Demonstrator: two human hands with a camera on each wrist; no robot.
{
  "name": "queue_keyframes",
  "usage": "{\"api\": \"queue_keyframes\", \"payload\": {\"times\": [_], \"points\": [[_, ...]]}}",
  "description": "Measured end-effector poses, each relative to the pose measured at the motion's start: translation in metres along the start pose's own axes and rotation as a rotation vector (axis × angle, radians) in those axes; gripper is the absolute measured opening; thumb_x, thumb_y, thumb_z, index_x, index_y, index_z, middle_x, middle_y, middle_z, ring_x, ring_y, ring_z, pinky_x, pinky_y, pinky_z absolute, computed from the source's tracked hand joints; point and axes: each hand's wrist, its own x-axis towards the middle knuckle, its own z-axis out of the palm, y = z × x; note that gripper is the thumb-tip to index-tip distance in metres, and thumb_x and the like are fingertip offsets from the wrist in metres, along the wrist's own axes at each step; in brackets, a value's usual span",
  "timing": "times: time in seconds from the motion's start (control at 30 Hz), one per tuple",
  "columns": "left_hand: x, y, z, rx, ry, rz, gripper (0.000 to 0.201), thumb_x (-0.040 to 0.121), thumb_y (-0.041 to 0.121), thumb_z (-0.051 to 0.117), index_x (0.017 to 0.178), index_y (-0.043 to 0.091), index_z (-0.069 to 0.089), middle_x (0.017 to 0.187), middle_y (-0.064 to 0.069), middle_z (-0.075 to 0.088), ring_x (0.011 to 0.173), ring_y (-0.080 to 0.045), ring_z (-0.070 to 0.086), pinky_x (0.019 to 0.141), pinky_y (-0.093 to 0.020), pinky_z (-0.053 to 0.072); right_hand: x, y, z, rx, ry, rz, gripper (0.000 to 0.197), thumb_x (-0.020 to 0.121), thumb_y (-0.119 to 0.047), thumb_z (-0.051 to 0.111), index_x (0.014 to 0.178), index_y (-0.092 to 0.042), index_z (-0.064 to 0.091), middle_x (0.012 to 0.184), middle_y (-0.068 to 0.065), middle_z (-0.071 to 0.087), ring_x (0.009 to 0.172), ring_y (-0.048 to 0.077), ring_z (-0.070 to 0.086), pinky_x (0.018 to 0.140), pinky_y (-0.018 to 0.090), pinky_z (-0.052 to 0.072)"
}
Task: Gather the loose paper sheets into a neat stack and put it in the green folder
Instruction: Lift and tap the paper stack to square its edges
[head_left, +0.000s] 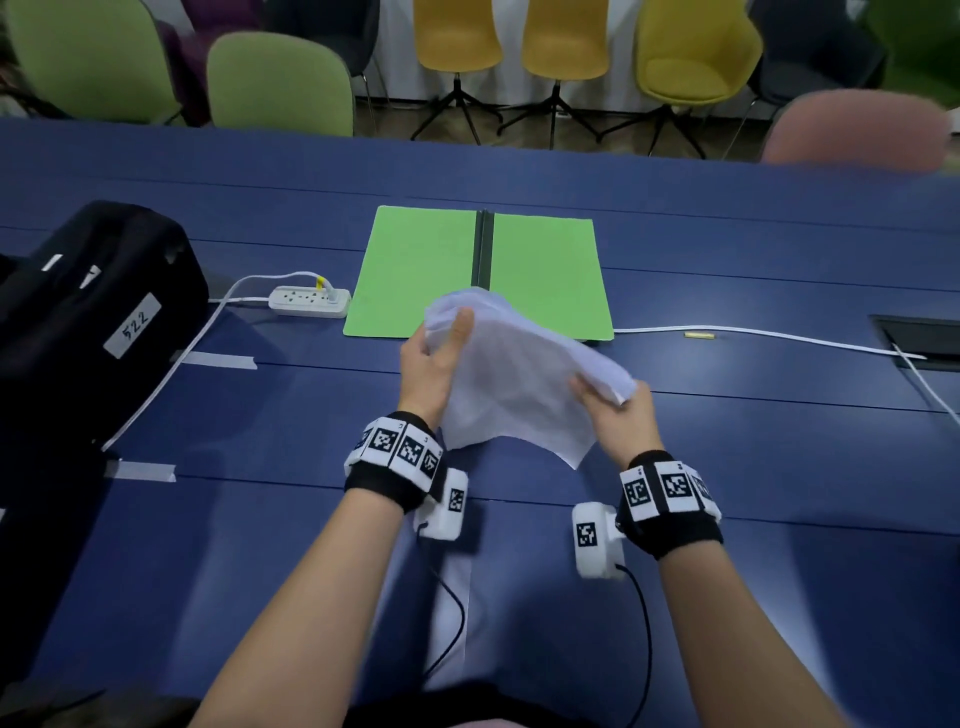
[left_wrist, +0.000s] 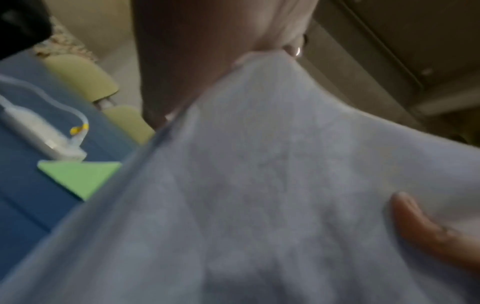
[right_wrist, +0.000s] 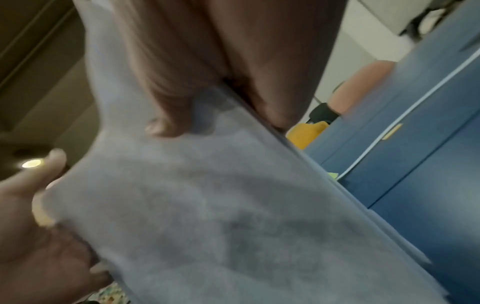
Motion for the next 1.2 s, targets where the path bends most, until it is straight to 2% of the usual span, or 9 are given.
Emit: {"api": "queue_keyframes", "payload": {"times": [0.13,0.27,0.47,0.67,0.83,0.93,1.0,1.1,1.2], "points": [[0.004,-0.008,-0.03,0.229,-0.303,0.023,0.032,0.073,0.001,0.077,0.101,0.01,0.065,0.094,0.002,0.071,0.071,0.009,0.066,0.067,-0.012,0.052,0.007,-0.005,-0.006,0.209,0.132,0.019,0.017,0.078,-0.029,0.075,0.068,-0.02,0.066,0.085,0.005,0.057,0.077,0.015,0.052,0.069,0.028,0.045],[0.016,-0.016,-0.057,0.477,-0.219,0.004,0.021,0.067,0.019,0.083,0.07,0.009,0.065,0.056,0.013,0.064,0.054,-0.002,0.06,0.062,-0.021,0.048,0.003,-0.003,-0.012,0.465,0.081,0.085,0.047,0.057,-0.042,0.079,0.096,-0.019,0.066,0.095,-0.002,0.071,0.084,0.011,0.069,0.078,0.03,0.057],[0.008,0.019,-0.069,1.027,-0.141,0.176,0.018,0.067,0.029,0.081,0.069,0.017,0.068,0.065,-0.004,0.062,0.075,-0.029,0.061,0.07,-0.032,0.046,0.005,0.004,-0.033,-0.044,-0.003,-0.057,0.03,0.072,-0.004,0.078,0.093,-0.024,0.069,0.086,-0.013,0.069,0.071,-0.011,0.063,0.074,0.012,0.048],[-0.004,0.03,-0.052,1.267,-0.305,0.328,0.022,0.069,0.04,0.077,0.086,0.026,0.072,0.079,-0.003,0.07,0.09,-0.031,0.063,0.081,-0.035,0.05,0.008,0.003,-0.019,-0.232,-0.329,-0.003,0.006,0.083,-0.016,0.07,0.085,-0.011,0.071,0.081,0.004,0.068,0.075,0.011,0.06,0.075,0.031,0.05],[0.006,0.012,-0.113,1.153,-0.347,0.123,0.021,0.064,0.031,0.083,0.079,0.03,0.068,0.082,0.004,0.071,0.085,-0.02,0.064,0.075,-0.03,0.053,-0.004,0.011,-0.035,-0.035,-0.323,0.03,0.015,0.091,-0.015,0.057,0.084,-0.019,0.07,0.072,-0.007,0.073,0.065,0.008,0.067,0.064,0.024,0.054],[0.004,-0.004,-0.149,0.547,-0.371,-0.038,0.021,0.073,0.006,0.078,0.076,0.026,0.075,0.087,0.004,0.076,0.083,-0.011,0.067,0.076,-0.014,0.055,-0.007,0.017,-0.046,0.144,-0.256,0.119,0.032,0.073,-0.046,0.071,0.088,-0.018,0.074,0.081,0.0,0.076,0.071,0.019,0.071,0.066,0.035,0.057],[0.001,-0.011,-0.148,0.184,-0.317,-0.063,0.019,0.065,0.019,0.085,0.082,0.022,0.076,0.093,0.001,0.076,0.08,-0.008,0.069,0.073,-0.015,0.056,-0.004,0.02,-0.043,0.186,-0.194,0.143,0.05,0.059,-0.06,0.076,0.089,-0.02,0.074,0.084,0.001,0.076,0.074,0.022,0.07,0.067,0.039,0.057],[-0.001,-0.009,-0.126,-0.031,-0.2,-0.042,0.051,0.05,0.052,0.082,0.077,0.011,0.069,0.072,0.008,0.074,0.066,-0.004,0.068,0.061,-0.018,0.055,-0.002,0.013,-0.025,0.198,-0.109,0.041,0.02,0.084,-0.037,0.064,0.088,-0.019,0.07,0.077,-0.011,0.074,0.071,0.009,0.068,0.066,0.027,0.056],[-0.005,-0.001,-0.104,-0.082,-0.094,0.08,0.03,0.074,0.044,0.066,0.09,0.019,0.068,0.087,0.012,0.075,0.088,-0.007,0.07,0.077,-0.022,0.056,-0.006,0.005,-0.008,0.179,0.007,-0.024,0.019,0.091,-0.006,0.058,0.073,-0.011,0.063,0.061,-0.007,0.071,0.056,-0.001,0.056,0.056,0.022,0.051]]}}
